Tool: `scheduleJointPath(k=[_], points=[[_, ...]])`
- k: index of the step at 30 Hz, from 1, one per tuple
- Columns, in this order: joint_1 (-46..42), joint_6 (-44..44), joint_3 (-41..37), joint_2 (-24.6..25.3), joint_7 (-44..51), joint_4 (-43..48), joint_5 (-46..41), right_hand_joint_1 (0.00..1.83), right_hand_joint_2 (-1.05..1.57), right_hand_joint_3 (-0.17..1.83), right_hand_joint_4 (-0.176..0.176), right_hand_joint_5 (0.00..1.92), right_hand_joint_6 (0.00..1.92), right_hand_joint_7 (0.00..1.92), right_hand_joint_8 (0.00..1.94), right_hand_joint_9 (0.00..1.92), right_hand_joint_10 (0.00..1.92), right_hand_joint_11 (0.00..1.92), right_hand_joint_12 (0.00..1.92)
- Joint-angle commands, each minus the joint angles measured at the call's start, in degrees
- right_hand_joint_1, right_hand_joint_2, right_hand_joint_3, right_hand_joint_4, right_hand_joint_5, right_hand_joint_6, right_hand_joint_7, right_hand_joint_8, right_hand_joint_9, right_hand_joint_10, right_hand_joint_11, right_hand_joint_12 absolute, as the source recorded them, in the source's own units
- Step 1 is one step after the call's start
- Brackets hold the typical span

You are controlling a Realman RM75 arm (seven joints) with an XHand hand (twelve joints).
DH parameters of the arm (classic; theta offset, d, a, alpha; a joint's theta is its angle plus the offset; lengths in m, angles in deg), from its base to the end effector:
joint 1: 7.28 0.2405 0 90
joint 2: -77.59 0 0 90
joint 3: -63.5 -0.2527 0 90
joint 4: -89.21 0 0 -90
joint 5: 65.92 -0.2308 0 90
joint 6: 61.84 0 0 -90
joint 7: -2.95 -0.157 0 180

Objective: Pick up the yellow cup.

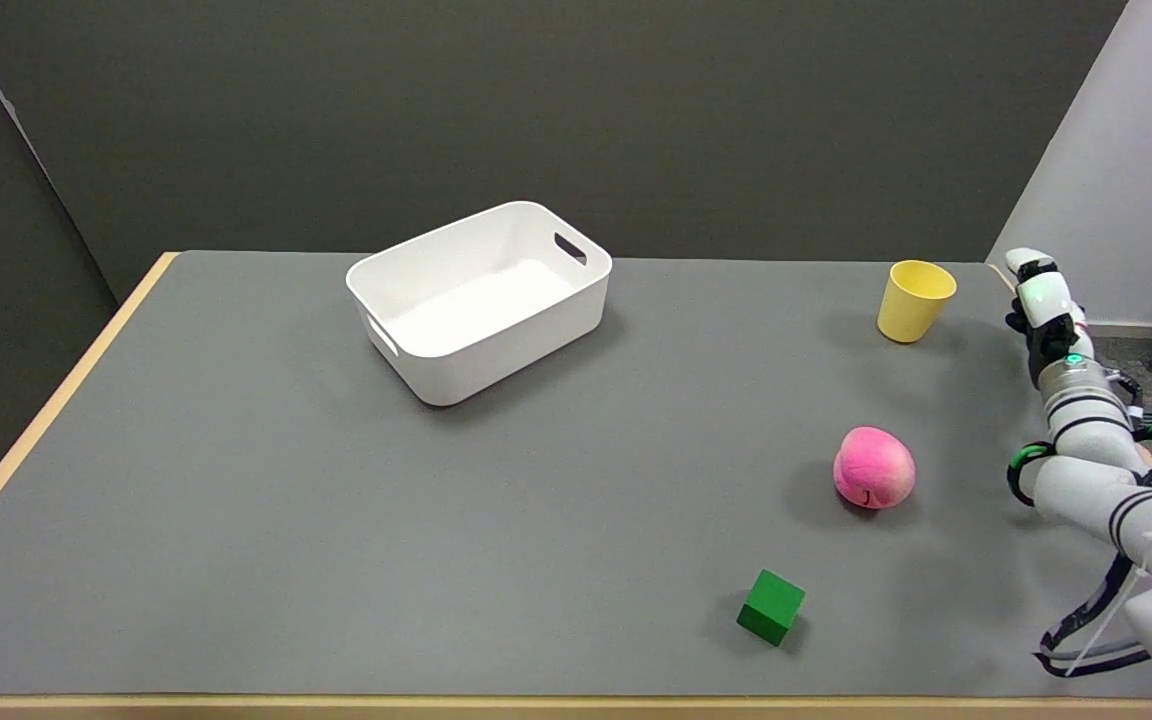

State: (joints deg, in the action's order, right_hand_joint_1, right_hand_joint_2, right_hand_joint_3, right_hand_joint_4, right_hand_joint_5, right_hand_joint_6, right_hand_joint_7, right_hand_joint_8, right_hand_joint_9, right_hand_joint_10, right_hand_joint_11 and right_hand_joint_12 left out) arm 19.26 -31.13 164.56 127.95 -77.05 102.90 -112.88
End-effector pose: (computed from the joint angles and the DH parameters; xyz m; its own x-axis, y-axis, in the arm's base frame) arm -0.3262 -0.3288 0.6438 0.2588 0.6433 0.7206 -0.9608 0.2480 0.1236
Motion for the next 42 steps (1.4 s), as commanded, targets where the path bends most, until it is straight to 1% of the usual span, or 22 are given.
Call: scheduleJointPath(k=[1, 4, 6, 7, 8, 9, 10, 11, 13, 15, 17, 19, 20, 25, 28, 30, 38, 40, 41, 42], points=[[5.4, -3.3, 1.2, 2.3, -1.7, -3.6, 0.0, 0.15, 0.59, 1.01, -0.042, 0.09, 0.19, 0.09, 0.2, 0.05, 0.33, 0.0, 0.62], [5.5, -3.0, 1.4, 2.9, -1.7, -3.7, 0.0, 0.16, 0.61, 1.02, -0.037, 0.1, 0.21, 0.11, 0.22, 0.06, 0.36, 0.0, 0.63], [5.7, -2.9, 1.4, 3.1, -1.7, -3.7, -0.1, 0.17, 0.61, 1.02, -0.023, 0.09, 0.26, 0.11, 0.24, 0.06, 0.39, 0.0, 0.66], [5.9, -2.9, 1.4, 3.3, -1.7, -3.8, 0.0, 0.24, 0.61, 1.04, -0.017, 0.07, 0.31, 0.11, 0.27, 0.05, 0.42, 0.0, 0.66], [6.1, -2.9, 1.4, 3.4, -1.7, -4.0, 0.0, 0.35, 0.62, 1.06, -0.012, 0.06, 0.36, 0.11, 0.32, 0.05, 0.47, 0.01, 0.66], [6.3, -2.9, 1.4, 3.5, -1.7, -4.0, 0.0, 0.39, 0.63, 1.08, -0.009, 0.05, 0.38, 0.11, 0.33, 0.05, 0.49, 0.01, 0.67], [6.5, -3.0, 1.4, 3.7, -1.7, -4.1, 0.0, 0.39, 0.64, 1.08, -0.008, 0.05, 0.38, 0.11, 0.33, 0.05, 0.5, 0.01, 0.68], [6.6, -3.0, 1.5, 3.9, -1.7, -4.1, 0.0, 0.35, 0.64, 1.07, -0.007, 0.06, 0.38, 0.12, 0.32, 0.05, 0.5, 0.0, 0.7], [7.0, -2.9, 1.8, 4.1, -1.3, -4.1, 0.0, 0.19, 0.62, 1.04, -0.005, 0.09, 0.37, 0.14, 0.28, 0.06, 0.48, 0.0, 0.76], [7.1, -3.1, 1.9, 4.3, -0.2, -3.7, 0.0, 0.19, 0.62, 1.04, -0.004, 0.09, 0.37, 0.15, 0.29, 0.06, 0.49, 0.0, 0.76], [7.3, -3.0, 1.9, 4.5, 0.5, -3.5, 0.0, 0.2, 0.66, 0.95, -0.003, 0.11, 0.32, 0.17, 0.24, 0.08, 0.45, 0.0, 0.75], [7.4, -2.6, 1.9, 4.7, 0.8, -3.5, -0.3, 0.2, 0.62, 1.03, -0.003, 0.09, 0.38, 0.15, 0.29, 0.06, 0.49, 0.0, 0.77], [7.5, -2.2, 1.9, 4.8, 0.8, -3.5, -0.2, 0.2, 0.62, 1.04, -0.003, 0.09, 0.38, 0.15, 0.29, 0.06, 0.5, 0.0, 0.78], [7.6, -0.8, 1.9, 4.8, 0.8, -2.4, -0.1, 0.2, 0.62, 1.04, -0.004, 0.09, 0.38, 0.15, 0.29, 0.06, 0.5, 0.0, 0.78], [7.6, -0.4, 1.8, 4.8, 0.8, -2.1, 0.0, 0.21, 0.66, 0.94, -0.004, 0.11, 0.32, 0.17, 0.25, 0.08, 0.45, 0.0, 0.75], [7.6, -0.1, 1.9, 4.8, 0.8, -2.0, 0.0, 0.2, 0.62, 1.03, -0.006, 0.08, 0.37, 0.15, 0.29, 0.06, 0.48, 0.0, 0.76], [8.0, -0.7, 4.3, 5.0, 0.8, -1.8, 0.0, 0.21, 0.62, 1.03, -0.008, 0.08, 0.36, 0.15, 0.29, 0.06, 0.47, 0.0, 0.74], [8.2, -0.9, 5.4, 5.2, 0.8, -1.9, -0.1, 0.35, 0.63, 1.06, -0.007, 0.06, 0.38, 0.14, 0.33, 0.04, 0.49, 0.0, 0.69], [8.2, -1.1, 5.6, 5.4, 0.8, -1.9, -0.2, 0.38, 0.63, 1.07, -0.007, 0.05, 0.38, 0.13, 0.34, 0.04, 0.49, 0.0, 0.68], [8.2, -1.4, 5.7, 5.6, 0.8, -1.9, -0.2, 0.28, 0.62, 1.05, -0.007, 0.07, 0.36, 0.14, 0.31, 0.05, 0.48, 0.0, 0.71]])
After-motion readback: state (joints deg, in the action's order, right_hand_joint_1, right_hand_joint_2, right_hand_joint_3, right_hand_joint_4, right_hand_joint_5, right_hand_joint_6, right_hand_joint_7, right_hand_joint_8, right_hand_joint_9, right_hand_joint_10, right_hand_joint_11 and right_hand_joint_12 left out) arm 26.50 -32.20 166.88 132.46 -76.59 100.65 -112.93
